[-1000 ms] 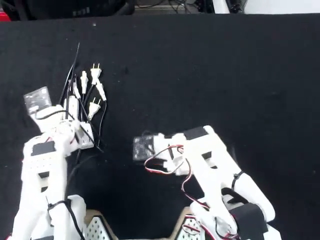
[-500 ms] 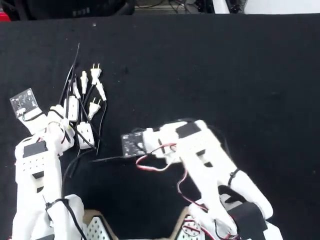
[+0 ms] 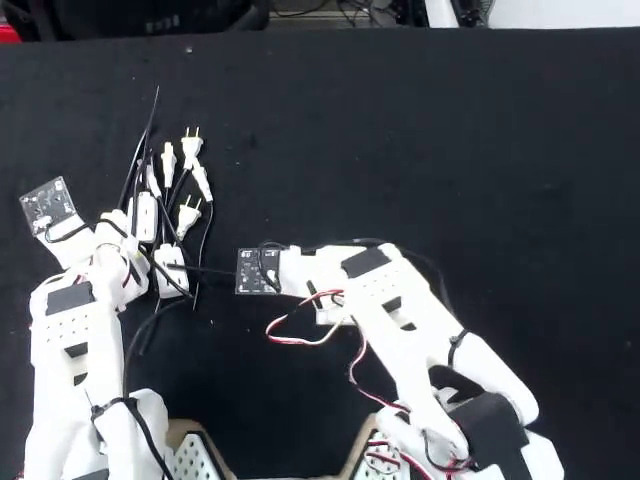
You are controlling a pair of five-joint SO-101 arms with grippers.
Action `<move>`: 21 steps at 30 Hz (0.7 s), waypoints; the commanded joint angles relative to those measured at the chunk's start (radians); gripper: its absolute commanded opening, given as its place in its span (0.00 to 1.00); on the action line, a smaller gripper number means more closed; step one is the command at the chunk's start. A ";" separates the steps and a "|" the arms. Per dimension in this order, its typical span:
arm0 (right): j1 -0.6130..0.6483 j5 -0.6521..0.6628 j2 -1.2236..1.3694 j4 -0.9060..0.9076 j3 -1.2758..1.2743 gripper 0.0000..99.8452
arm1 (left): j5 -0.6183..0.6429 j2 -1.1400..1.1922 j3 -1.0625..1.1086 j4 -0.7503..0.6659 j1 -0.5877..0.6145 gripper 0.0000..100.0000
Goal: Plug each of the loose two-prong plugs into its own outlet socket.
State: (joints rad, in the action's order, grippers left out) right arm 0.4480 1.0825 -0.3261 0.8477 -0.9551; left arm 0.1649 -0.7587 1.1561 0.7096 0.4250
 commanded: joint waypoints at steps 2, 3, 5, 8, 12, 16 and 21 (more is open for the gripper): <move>0.008 -0.011 0.002 0.029 0.050 0.24 | 0.011 -0.026 -0.061 -0.002 0.007 0.20; 0.025 -0.011 0.002 0.052 0.064 0.24 | 0.011 -0.026 -0.062 -0.002 0.007 0.20; 0.055 -0.021 0.002 0.078 0.091 0.24 | 0.011 -0.026 -0.062 -0.002 0.007 0.20; 0.101 -0.167 0.008 0.063 0.166 0.24 | 0.011 -0.026 -0.064 -0.002 0.010 0.20; 0.110 -0.519 0.050 -0.035 0.260 0.23 | 0.012 -0.026 -0.073 -0.002 0.081 0.20; 0.138 -0.749 0.220 -0.210 0.277 0.23 | 0.061 -0.015 -0.107 0.003 0.160 0.20; 0.178 -0.867 0.412 -0.393 0.288 0.23 | 0.098 -0.017 -0.108 -0.002 0.231 0.20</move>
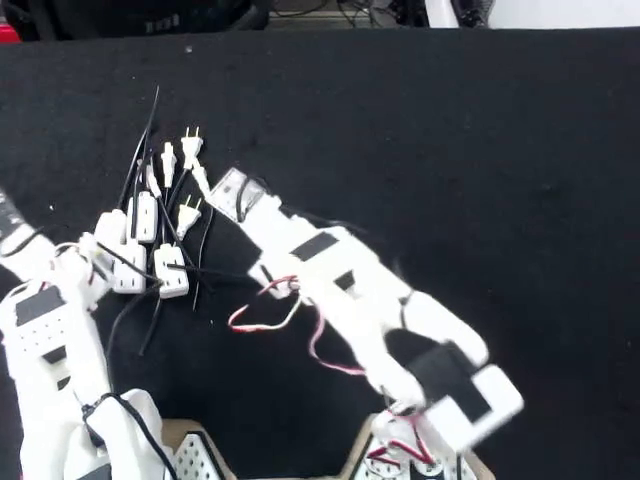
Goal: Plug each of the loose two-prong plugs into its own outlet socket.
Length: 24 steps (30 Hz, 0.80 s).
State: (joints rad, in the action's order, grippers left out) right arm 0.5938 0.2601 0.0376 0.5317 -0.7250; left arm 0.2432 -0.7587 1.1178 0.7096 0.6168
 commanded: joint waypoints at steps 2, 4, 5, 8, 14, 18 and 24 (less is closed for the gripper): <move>0.038 -0.035 0.036 -0.002 0.085 0.23 | 0.029 -0.015 -0.085 -0.002 0.076 0.20; 0.069 -0.035 0.019 0.101 0.104 0.23 | 0.060 -0.015 -0.094 -0.002 0.113 0.20; 0.094 -0.035 0.013 0.152 0.108 0.23 | 0.075 -0.015 -0.094 -0.002 0.122 0.20; 0.157 -0.035 -0.004 0.235 0.107 0.23 | 0.089 -0.015 -0.094 -0.002 0.130 0.20; 0.164 -0.037 -0.110 0.250 0.107 0.23 | 0.089 -0.015 -0.093 -0.002 0.131 0.20; 0.130 -0.172 -0.173 0.167 0.107 0.23 | 0.089 -0.015 -0.101 0.002 0.147 0.20; 0.170 -0.364 -0.101 -0.147 0.053 0.23 | 0.091 -0.014 -0.101 -0.002 0.154 0.20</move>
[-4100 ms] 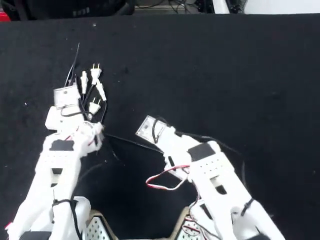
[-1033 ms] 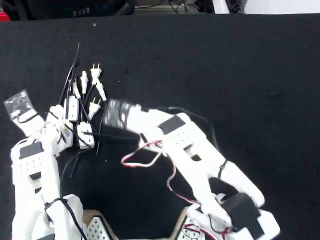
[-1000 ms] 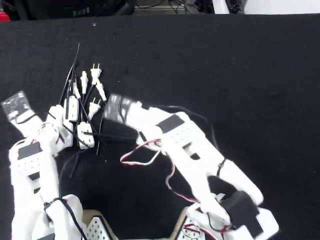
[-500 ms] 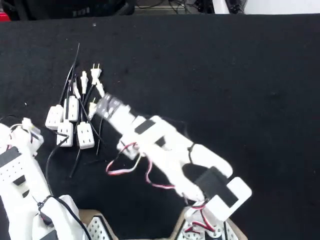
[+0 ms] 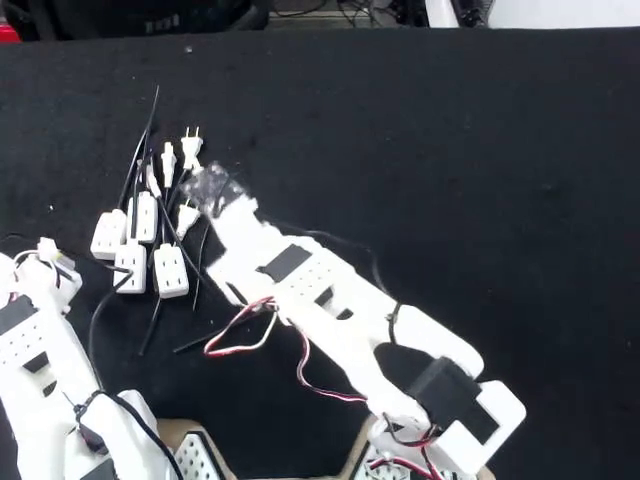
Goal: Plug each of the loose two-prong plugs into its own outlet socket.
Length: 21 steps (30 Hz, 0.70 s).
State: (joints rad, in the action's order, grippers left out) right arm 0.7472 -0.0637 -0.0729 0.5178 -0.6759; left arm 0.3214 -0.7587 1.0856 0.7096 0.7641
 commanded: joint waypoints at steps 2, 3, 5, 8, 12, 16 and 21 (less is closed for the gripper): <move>0.044 -0.038 0.056 -0.176 0.013 0.23 | 0.020 -0.014 -0.068 -0.002 0.021 0.20; 0.054 -0.038 0.082 -0.184 0.027 0.23 | 0.034 -0.014 -0.065 -0.002 0.024 0.20; 0.060 -0.038 0.143 -0.183 0.071 0.23 | 0.040 -0.014 -0.064 -0.002 0.024 0.20; 0.058 -0.038 0.248 -0.181 0.170 0.23 | 0.041 -0.014 -0.062 -0.002 0.019 0.20; 0.064 -0.037 0.355 -0.089 0.285 0.20 | 0.048 -0.014 -0.062 -0.002 0.018 0.20; 0.064 0.006 0.371 0.066 0.384 0.19 | 0.048 -0.014 -0.065 -0.002 0.018 0.20; 0.075 0.003 0.328 0.123 0.406 0.19 | 0.048 -0.014 -0.067 -0.002 0.018 0.20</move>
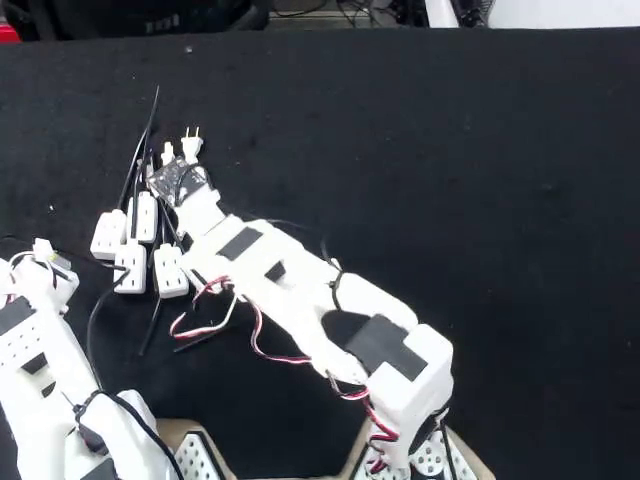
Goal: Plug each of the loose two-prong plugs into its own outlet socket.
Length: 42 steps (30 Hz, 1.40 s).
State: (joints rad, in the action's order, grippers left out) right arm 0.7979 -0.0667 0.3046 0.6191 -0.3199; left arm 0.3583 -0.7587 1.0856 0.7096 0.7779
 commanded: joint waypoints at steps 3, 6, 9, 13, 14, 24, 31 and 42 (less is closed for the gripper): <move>0.066 0.009 -0.061 -0.002 0.022 0.19 | 0.011 -0.014 -0.068 -0.002 0.004 0.20; 0.091 0.015 -0.038 -0.078 -0.013 0.19 | 0.011 -0.014 -0.068 -0.002 0.004 0.20; 0.080 0.015 0.005 -0.112 -0.012 0.19 | 0.011 -0.014 -0.068 -0.002 0.004 0.20; 0.064 0.015 0.031 -0.064 0.036 0.19 | 0.011 -0.020 -0.068 0.002 0.005 0.20; 0.061 0.015 0.031 -0.055 0.042 0.18 | 0.011 -0.021 -0.067 0.002 0.005 0.20; 0.037 0.115 -0.010 -0.018 0.035 0.01 | 0.011 -0.023 -0.064 -0.002 0.005 0.20; -0.091 0.192 -0.326 0.333 0.036 0.01 | 0.011 -0.018 -0.061 -0.002 0.004 0.20; -0.488 0.485 -0.799 0.783 0.010 0.01 | 0.011 -0.015 -0.059 -0.002 0.002 0.20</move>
State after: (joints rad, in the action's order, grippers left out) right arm 0.4189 0.3583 -0.3782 1.3142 -0.3230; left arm 0.3583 -0.7587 1.0856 0.7096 0.7779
